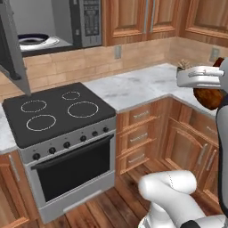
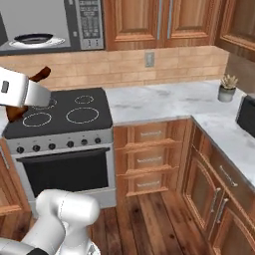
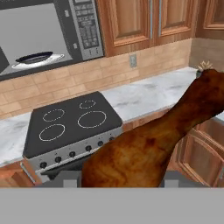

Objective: Transport the chicken drumstick from the fridge to the microwave and turn on the microwave.

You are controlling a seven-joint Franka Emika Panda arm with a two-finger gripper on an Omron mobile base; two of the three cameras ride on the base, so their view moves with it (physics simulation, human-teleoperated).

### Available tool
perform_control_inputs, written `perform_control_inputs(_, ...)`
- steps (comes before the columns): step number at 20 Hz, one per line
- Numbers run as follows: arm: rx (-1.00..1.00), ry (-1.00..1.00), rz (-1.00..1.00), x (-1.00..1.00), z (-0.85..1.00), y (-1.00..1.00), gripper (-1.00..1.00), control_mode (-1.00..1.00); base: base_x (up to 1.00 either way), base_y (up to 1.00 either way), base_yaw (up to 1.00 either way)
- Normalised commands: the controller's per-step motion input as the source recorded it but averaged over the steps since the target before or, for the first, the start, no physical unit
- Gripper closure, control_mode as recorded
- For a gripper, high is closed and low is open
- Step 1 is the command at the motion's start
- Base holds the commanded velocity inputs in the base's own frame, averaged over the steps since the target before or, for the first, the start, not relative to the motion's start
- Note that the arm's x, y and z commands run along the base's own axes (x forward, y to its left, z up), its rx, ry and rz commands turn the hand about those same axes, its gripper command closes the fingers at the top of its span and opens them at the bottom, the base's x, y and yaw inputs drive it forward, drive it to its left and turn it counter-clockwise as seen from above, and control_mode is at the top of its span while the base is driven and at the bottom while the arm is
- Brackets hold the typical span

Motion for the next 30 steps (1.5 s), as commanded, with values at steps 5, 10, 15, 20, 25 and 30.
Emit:
perform_control_inputs(5, 0.0, 0.0, 0.0, 0.0, 0.0, 0.0, 1.0, 1.0, 0.12, 0.16, 0.49)
perform_control_inputs(10, 0.0, 0.0, 0.0, 0.0, 0.0, 0.0, 1.0, 1.0, 0.27, 0.23, 0.35)
perform_control_inputs(15, 0.0, 0.0, 0.0, 0.0, 0.0, 0.0, 1.0, 1.0, 0.4, 0.3, 0.28)
perform_control_inputs(20, 0.0, 0.0, 0.0, 0.0, 0.0, 0.0, 1.0, 1.0, 0.49, 0.23, 0.19)
perform_control_inputs(25, 0.0, 0.0, 0.0, 0.0, 0.0, 0.0, 1.0, 1.0, 0.43, 0.29, 0.19)
perform_control_inputs(30, 0.0, 0.0, 0.0, 0.0, 0.0, 0.0, 1.0, 1.0, 0.41, 0.27, 0.17)
